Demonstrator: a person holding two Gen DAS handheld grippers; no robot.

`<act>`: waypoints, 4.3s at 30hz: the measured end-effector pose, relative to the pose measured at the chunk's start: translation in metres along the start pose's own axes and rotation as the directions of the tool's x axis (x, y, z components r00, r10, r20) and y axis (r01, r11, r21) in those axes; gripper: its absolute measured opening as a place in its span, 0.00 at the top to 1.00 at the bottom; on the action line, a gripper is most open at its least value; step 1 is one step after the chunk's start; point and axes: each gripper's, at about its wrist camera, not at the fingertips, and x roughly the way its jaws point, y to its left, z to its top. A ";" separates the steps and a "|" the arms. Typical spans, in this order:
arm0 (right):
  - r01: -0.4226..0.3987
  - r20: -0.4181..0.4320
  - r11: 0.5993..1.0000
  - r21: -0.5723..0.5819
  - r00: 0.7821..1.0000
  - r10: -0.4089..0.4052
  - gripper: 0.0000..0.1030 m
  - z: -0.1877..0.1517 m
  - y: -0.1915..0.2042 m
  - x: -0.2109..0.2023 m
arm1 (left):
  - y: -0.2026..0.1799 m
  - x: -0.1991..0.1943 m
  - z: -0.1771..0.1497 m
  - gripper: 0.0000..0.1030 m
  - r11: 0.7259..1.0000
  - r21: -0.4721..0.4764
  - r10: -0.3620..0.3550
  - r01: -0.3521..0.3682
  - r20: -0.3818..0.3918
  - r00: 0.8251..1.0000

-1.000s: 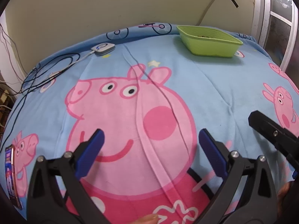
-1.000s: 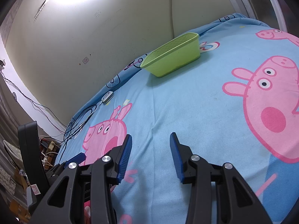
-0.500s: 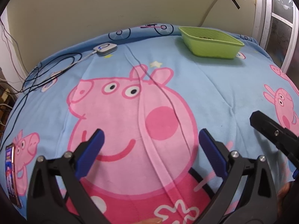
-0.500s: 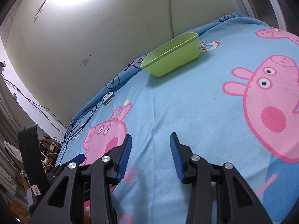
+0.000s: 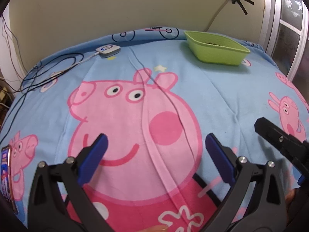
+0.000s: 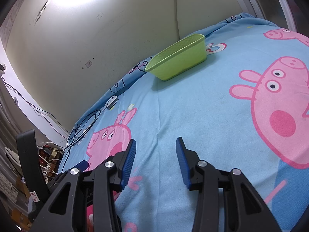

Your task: Organize jewelry

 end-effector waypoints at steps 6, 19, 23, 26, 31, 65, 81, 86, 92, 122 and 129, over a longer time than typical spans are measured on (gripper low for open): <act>0.000 0.000 1.000 0.001 1.000 0.000 0.78 0.000 0.000 0.000 | -0.001 -0.002 0.000 0.06 1.000 -0.003 -0.018 0.018 0.014 1.000; 0.001 0.001 1.000 0.002 1.000 -0.001 0.78 -0.001 0.001 0.000 | -0.003 -0.001 0.000 0.06 1.000 0.008 0.016 -0.016 0.012 1.000; 0.001 0.001 1.000 0.004 1.000 -0.001 0.78 -0.001 0.002 -0.001 | -0.003 0.001 0.000 0.06 1.000 0.012 0.024 -0.024 0.000 1.000; 0.001 0.001 1.000 0.005 1.000 -0.001 0.78 -0.002 0.004 -0.001 | -0.002 0.002 0.000 0.06 1.000 0.012 0.025 -0.025 -0.003 1.000; 0.001 0.001 1.000 0.005 1.000 -0.001 0.78 -0.002 0.004 -0.001 | -0.002 0.003 0.000 0.06 1.000 0.015 0.027 -0.027 -0.004 1.000; 0.005 -0.005 1.000 0.009 1.000 -0.005 0.78 -0.004 0.006 0.001 | 0.001 0.000 0.000 0.06 0.999 0.023 0.038 -0.038 -0.005 0.999; 0.002 -0.004 1.000 0.019 1.000 -0.002 0.78 -0.003 0.004 0.001 | -0.007 0.005 -0.001 0.06 0.997 0.066 0.044 -0.042 -0.023 0.999; 0.002 -0.001 0.999 0.034 1.000 -0.002 0.78 -0.005 0.004 0.000 | -0.010 0.006 -0.002 0.06 0.996 0.072 0.046 -0.044 -0.031 0.998; 0.004 0.001 0.999 0.035 1.000 -0.004 0.78 -0.005 0.004 -0.002 | -0.010 0.007 -0.002 0.06 0.996 0.075 0.046 -0.043 -0.034 0.998; 0.002 0.000 0.999 0.035 1.000 -0.002 0.78 -0.005 0.003 -0.001 | -0.015 0.008 -0.003 0.06 0.995 0.095 0.041 -0.037 -0.039 0.998; 0.000 -0.001 0.999 0.034 1.000 0.000 0.78 -0.004 0.002 -0.001 | -0.016 0.008 -0.004 0.06 0.995 0.096 0.041 -0.037 -0.040 0.998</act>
